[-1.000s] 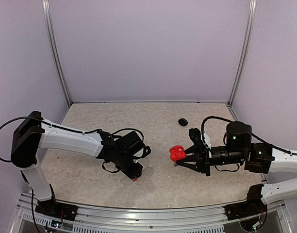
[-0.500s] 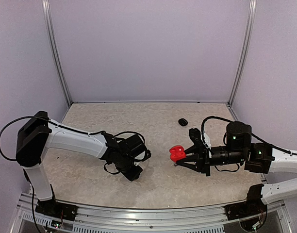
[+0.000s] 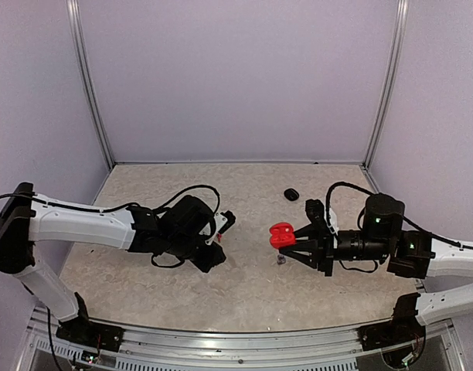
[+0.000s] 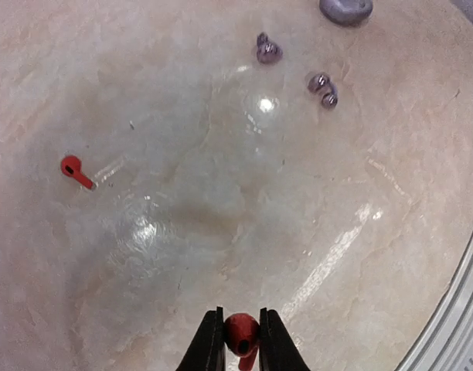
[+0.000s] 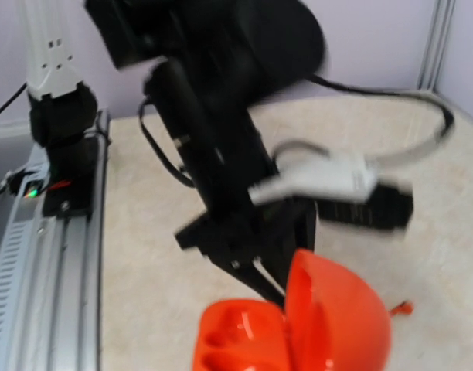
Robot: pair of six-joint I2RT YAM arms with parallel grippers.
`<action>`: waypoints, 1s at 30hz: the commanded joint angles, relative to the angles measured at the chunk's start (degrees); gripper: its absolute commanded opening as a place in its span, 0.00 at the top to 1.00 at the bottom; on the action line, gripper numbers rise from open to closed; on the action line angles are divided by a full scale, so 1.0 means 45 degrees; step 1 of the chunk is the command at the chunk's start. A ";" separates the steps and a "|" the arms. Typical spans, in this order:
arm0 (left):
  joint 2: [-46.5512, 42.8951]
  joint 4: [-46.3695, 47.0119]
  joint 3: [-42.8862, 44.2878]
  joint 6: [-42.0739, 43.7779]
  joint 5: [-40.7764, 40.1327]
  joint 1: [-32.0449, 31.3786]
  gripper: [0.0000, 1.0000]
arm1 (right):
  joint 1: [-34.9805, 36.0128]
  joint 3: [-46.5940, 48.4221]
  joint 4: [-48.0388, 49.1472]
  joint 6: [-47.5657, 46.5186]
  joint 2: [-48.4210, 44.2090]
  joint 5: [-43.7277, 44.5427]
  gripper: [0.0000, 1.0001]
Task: Insert the wireless bluetooth earbuds into the charging case
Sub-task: Pick up the left earbud from the center of the board, then insert the left earbud into the left side groove of the charging case.
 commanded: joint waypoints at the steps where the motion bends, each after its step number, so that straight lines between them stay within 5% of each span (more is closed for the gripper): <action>1: -0.2099 0.3548 -0.0932 -0.0189 -0.0311 0.0097 0.84 | -0.0114 -0.0450 0.2717 -0.0729 0.0120 0.0567 1.00; 8: -0.5301 0.8988 -0.3226 0.0498 -0.0102 -0.0120 0.84 | -0.0101 -0.0711 0.5856 -0.2180 0.1384 -0.0066 1.00; 14: -0.6836 1.1116 -0.4261 0.1511 -0.0158 -0.0630 0.84 | -0.0081 -0.0507 0.7409 -0.3612 0.2278 -0.0345 1.00; 30: -0.6295 1.5817 -0.4896 0.2138 0.0722 -0.1799 0.84 | 0.0416 0.0231 0.9192 -0.3607 0.3909 0.0337 1.00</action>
